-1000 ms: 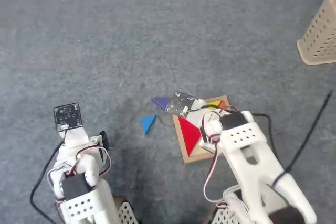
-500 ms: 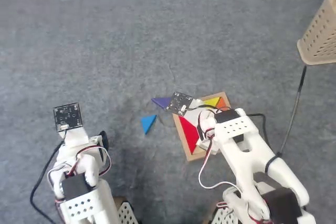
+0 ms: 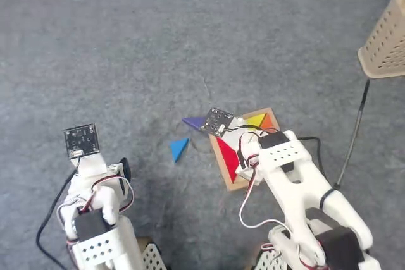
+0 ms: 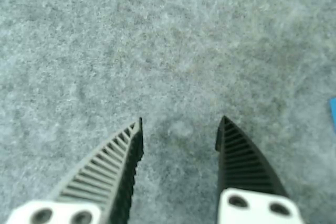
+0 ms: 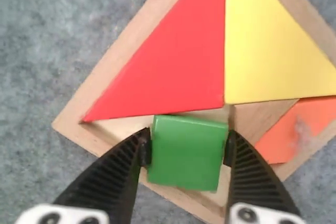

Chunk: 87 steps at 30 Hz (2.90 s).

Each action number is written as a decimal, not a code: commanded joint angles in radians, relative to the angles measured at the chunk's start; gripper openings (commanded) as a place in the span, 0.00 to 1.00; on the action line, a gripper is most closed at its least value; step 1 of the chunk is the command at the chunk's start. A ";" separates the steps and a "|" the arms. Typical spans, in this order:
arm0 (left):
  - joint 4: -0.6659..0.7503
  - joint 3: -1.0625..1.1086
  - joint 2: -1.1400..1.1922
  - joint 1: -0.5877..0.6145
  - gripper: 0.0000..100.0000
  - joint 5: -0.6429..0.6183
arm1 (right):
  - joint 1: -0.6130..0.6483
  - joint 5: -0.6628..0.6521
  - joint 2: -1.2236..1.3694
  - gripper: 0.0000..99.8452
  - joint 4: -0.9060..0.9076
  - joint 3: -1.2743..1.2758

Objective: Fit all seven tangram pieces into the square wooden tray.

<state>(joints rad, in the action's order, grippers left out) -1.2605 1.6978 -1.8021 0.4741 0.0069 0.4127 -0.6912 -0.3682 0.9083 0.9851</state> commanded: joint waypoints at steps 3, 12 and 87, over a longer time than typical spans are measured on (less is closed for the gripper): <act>-0.003 -0.013 -0.020 0.005 0.22 0.006 | -0.019 0.028 -0.119 0.26 -0.012 0.006; -0.003 -0.013 -0.020 0.005 0.22 0.006 | -0.019 0.092 -0.165 0.20 -0.012 0.008; -0.003 -0.013 -0.020 0.005 0.22 0.006 | -0.171 0.308 -0.047 0.05 -0.329 0.054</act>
<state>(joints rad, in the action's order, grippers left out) -1.2605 1.6978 -1.8021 0.4741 0.0069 0.2516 -0.3982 -0.3498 0.5432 1.0434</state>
